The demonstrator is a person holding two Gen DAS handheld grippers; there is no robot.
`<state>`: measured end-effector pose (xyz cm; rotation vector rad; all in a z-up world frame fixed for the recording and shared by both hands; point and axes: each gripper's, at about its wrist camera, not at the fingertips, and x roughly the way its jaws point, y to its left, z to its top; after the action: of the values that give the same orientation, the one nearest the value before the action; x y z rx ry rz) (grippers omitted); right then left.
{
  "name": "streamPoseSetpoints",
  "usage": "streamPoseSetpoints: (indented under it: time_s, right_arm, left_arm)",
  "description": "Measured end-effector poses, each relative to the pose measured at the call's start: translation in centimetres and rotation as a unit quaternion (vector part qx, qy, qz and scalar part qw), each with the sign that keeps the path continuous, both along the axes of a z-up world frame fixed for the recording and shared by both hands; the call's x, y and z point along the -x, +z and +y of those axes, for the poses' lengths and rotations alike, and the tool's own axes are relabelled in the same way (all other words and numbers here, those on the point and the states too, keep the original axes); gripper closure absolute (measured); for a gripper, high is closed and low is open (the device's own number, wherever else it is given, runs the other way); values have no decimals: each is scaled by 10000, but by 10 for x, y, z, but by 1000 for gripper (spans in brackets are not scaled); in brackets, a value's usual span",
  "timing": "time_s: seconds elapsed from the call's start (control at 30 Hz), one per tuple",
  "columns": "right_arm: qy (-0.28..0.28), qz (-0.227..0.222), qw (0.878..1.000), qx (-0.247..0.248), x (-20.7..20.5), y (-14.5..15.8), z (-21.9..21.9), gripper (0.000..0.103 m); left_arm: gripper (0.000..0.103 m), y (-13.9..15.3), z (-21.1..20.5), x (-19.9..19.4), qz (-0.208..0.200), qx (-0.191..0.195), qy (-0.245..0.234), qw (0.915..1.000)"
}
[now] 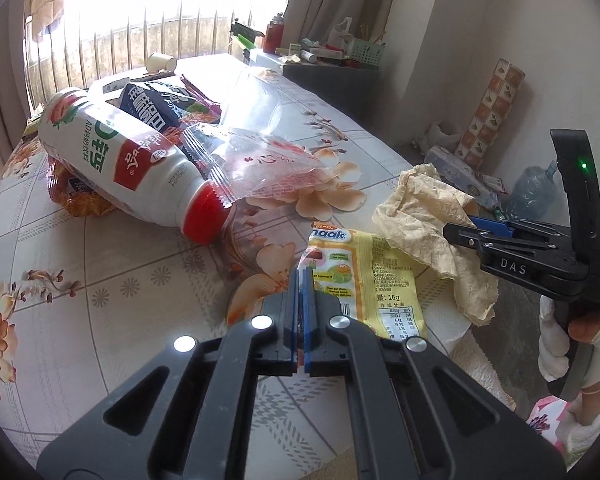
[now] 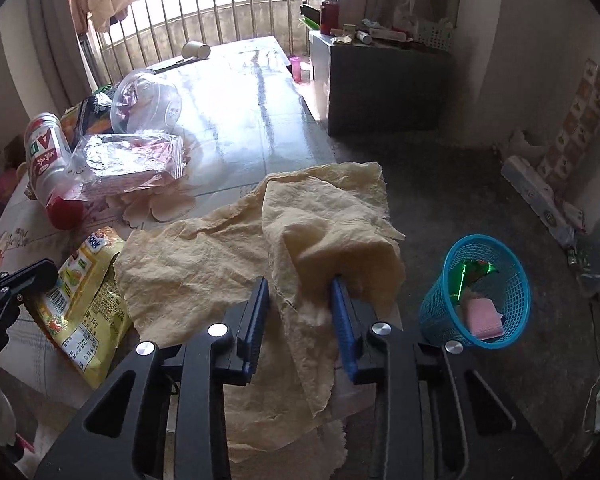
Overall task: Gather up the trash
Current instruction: 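Grasp the tan chamois cloth with the right tool while the left tool grasps the yellow snack packet, then carry the tan cloth and yellow packet over the blue wastebasket with both tools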
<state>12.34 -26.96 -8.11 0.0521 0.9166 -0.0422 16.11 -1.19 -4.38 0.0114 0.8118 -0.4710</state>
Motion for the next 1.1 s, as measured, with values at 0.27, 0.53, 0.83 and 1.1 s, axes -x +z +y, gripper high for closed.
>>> streamPoseSetpoints:
  time_s: [0.27, 0.53, 0.83, 1.1]
  right_arm:
    - [-194, 13, 9969, -756, 8, 4, -17, 98]
    - [-510, -595, 9818, -1729, 44, 39, -60, 98]
    - [-1926, -1372, 9467, -2185, 119, 53, -169, 98]
    - [-3369, -1339, 8988, -2463, 171, 11, -273, 98]
  left_arm:
    - [103, 41, 24, 15, -466, 339, 181, 9982]
    - [103, 77, 13, 23, -792, 611, -13, 9950]
    - [103, 115, -60, 20, -1116, 790, -867, 9868]
    - [103, 115, -193, -9, -793, 571, -1941, 9761]
